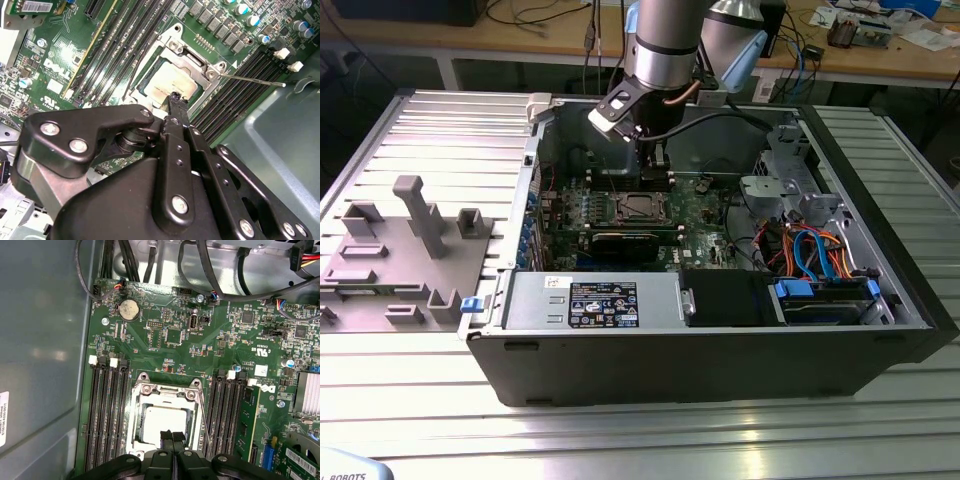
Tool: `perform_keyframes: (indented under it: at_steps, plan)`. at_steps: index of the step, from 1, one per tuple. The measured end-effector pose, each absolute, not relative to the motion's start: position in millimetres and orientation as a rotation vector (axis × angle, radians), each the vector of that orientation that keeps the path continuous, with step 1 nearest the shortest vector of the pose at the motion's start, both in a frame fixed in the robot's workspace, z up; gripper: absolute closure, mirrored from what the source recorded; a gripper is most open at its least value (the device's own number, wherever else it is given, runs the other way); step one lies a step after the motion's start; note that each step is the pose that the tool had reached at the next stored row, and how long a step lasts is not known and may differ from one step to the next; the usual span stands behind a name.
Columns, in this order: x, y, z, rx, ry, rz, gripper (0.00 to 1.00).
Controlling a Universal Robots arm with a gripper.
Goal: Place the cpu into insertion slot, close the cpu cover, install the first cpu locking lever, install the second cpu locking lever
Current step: 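Install the first cpu locking lever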
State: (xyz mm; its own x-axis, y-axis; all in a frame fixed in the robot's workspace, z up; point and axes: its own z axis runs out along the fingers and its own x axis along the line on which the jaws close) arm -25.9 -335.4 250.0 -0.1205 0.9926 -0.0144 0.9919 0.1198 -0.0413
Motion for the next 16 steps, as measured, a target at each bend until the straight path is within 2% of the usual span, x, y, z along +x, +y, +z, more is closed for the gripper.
perform_keyframes:
  at_steps: [16]
  plan:
    - [-25.9,-335.4,249.9,-2.056,-2.353,0.063,0.89]
